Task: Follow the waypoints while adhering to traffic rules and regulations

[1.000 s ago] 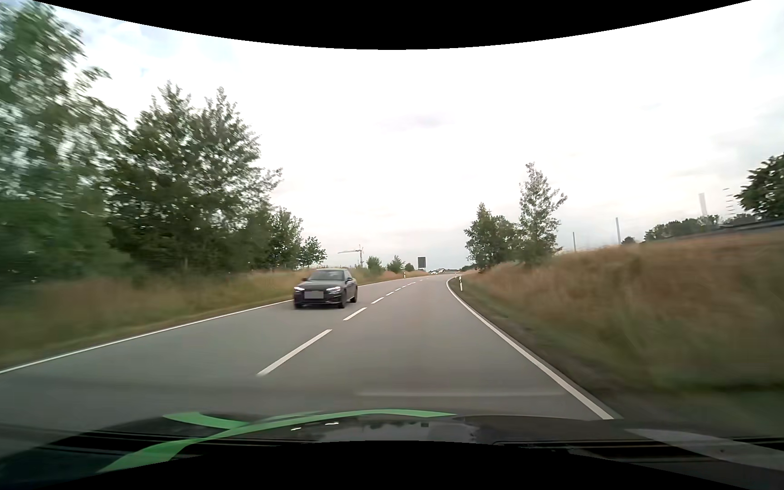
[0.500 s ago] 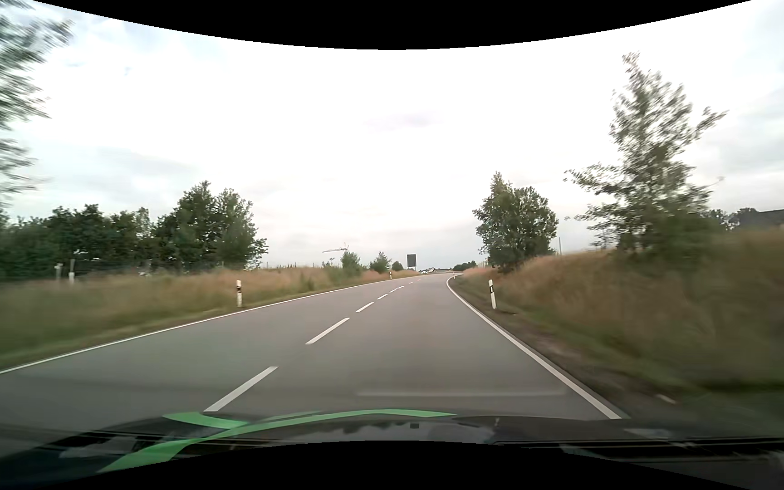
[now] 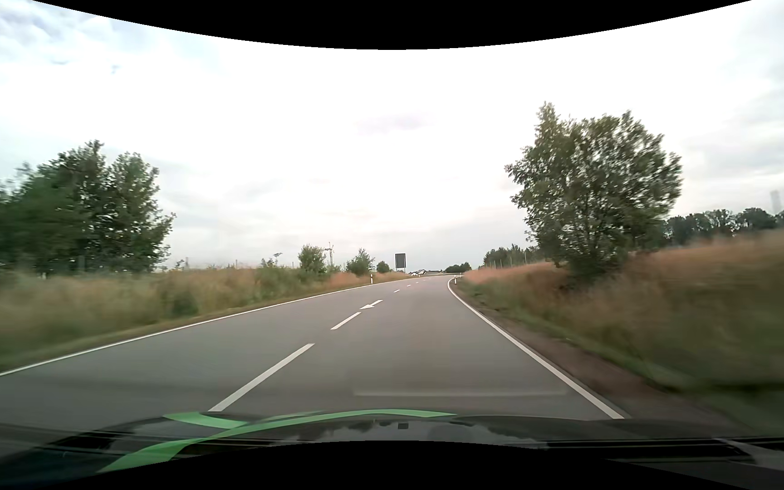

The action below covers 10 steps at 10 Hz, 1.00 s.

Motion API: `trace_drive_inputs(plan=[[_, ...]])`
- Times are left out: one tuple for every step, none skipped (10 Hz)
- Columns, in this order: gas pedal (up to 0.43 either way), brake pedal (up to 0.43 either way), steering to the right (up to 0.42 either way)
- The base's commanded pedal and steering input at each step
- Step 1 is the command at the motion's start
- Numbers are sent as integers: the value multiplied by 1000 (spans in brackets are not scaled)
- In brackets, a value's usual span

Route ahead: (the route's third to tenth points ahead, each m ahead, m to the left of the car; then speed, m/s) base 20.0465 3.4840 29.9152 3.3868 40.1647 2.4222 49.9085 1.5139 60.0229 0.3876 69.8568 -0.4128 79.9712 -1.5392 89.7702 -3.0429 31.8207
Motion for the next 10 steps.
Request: trace_drive_inputs(plan=[[409,0,12],[409,0,12],[421,0,12],[421,0,12],[398,0,12],[370,0,12],[358,0,11],[358,0,12],[370,0,11],[398,0,11]])
